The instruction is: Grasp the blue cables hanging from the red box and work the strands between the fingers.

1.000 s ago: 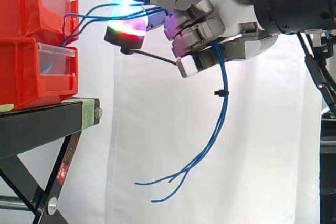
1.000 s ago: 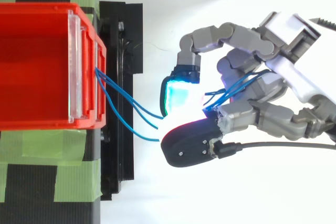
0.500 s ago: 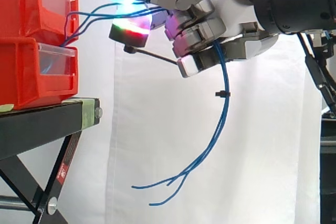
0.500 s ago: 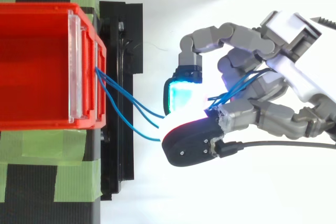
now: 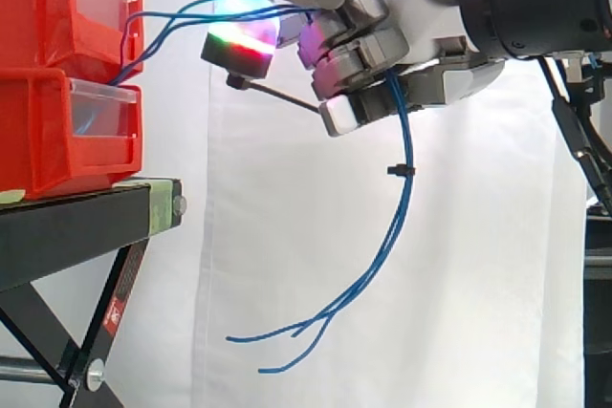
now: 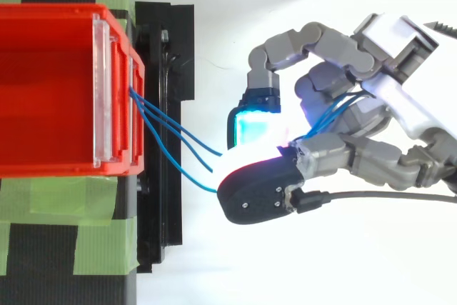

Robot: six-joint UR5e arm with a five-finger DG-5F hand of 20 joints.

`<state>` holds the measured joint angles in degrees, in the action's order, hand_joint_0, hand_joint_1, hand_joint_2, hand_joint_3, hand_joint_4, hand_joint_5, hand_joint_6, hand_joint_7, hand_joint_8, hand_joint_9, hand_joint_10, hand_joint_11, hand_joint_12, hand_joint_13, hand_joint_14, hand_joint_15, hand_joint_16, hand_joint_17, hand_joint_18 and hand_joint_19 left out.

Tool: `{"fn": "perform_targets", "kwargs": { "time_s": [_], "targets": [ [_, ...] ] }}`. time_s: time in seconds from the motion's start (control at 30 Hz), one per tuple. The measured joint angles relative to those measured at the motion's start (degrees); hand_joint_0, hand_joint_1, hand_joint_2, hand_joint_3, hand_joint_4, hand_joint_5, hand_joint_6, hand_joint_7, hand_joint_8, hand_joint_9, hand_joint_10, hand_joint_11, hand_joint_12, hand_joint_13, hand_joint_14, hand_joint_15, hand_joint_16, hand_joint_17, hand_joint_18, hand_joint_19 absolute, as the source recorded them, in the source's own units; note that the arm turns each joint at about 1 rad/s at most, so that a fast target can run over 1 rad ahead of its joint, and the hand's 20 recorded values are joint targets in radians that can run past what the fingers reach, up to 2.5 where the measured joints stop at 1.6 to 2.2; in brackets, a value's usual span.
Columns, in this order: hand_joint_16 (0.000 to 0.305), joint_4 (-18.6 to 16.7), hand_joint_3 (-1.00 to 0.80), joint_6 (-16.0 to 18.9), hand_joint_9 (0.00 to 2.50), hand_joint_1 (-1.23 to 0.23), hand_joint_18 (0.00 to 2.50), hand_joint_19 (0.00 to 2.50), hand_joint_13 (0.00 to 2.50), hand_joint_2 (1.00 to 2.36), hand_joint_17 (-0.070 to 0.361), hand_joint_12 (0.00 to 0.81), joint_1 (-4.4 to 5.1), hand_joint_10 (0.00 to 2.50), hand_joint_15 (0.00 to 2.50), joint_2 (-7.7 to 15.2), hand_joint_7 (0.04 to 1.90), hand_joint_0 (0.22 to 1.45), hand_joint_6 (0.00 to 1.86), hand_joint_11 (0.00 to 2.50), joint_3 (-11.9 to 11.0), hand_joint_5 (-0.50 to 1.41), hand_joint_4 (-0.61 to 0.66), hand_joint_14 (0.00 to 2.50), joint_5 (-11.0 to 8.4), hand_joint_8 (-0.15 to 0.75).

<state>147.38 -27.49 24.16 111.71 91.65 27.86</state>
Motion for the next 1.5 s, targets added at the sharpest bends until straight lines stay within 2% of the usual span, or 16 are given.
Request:
{"fn": "perform_targets", "kwargs": {
  "time_s": [0.1,0.23,0.37,0.7,0.87,0.97,1.03,1.13,1.23,1.4,1.5],
  "targets": [
    [0.238,-0.11,-0.74,-0.24,1.77,-0.64,2.5,0.72,2.06,1.01,0.178,0.688,0.11,2.5,1.81,0.0,1.24,0.9,1.3,2.5,0.0,0.25,0.27,2.5,0.0,0.445],
    [0.238,-0.09,-0.92,-0.38,1.77,-0.59,2.5,0.72,2.06,1.0,0.178,0.688,0.21,2.5,1.81,-0.01,1.25,0.85,1.07,2.5,-0.01,0.24,0.26,2.5,0.0,0.445],
    [0.238,0.03,-1.0,-0.41,1.77,-0.56,2.5,0.72,2.06,1.0,0.178,0.688,0.25,2.5,1.81,-0.01,1.27,0.79,0.97,2.5,0.0,0.25,0.26,2.5,0.0,0.445],
    [0.238,0.25,-1.0,-0.46,1.77,-0.6,2.5,0.72,2.06,1.0,0.178,0.688,0.27,2.5,1.81,-0.01,1.29,0.73,0.95,2.5,0.0,0.2,0.27,2.5,0.0,0.445],
    [0.238,0.28,-1.0,-0.46,1.77,-0.61,2.5,0.72,2.06,1.0,0.178,0.688,0.27,2.5,1.81,-0.01,1.32,0.64,0.94,2.5,0.0,0.15,0.28,2.5,0.0,0.445],
    [0.238,0.28,-1.0,-0.46,1.77,-0.64,2.5,0.72,2.06,1.0,0.178,0.688,0.27,2.5,1.81,-0.01,1.28,0.63,1.01,2.5,0.01,0.08,0.28,2.5,0.0,0.445],
    [0.238,0.3,-1.0,-0.46,1.77,-0.67,2.5,0.72,2.06,1.0,0.178,0.688,0.27,2.5,1.81,0.0,1.31,0.66,0.99,2.5,0.01,0.06,0.27,2.5,0.0,0.445],
    [0.238,0.34,-0.66,-0.46,1.77,-0.7,2.5,0.72,2.06,1.01,0.178,0.688,0.27,2.5,1.81,0.0,1.32,0.68,0.99,2.5,0.01,-0.02,0.27,2.5,0.0,0.445],
    [0.238,0.45,-0.5,-0.46,1.77,-0.69,2.5,0.72,2.06,1.01,0.178,0.688,0.27,2.5,1.81,0.0,1.36,0.67,0.88,2.5,0.02,-0.04,0.28,2.5,0.0,0.445],
    [0.238,0.55,-0.52,-0.46,1.77,-0.66,2.5,0.72,2.06,1.01,0.178,0.688,0.27,2.5,1.81,0.0,1.35,0.67,0.86,2.5,0.02,-0.04,0.29,2.5,0.0,0.445],
    [0.238,0.57,-0.63,-0.46,1.77,-0.64,2.5,0.72,2.06,1.01,0.178,0.688,0.27,2.5,1.81,0.0,1.38,0.64,0.82,2.5,0.0,-0.04,0.28,2.5,0.0,0.445]
  ]
}}
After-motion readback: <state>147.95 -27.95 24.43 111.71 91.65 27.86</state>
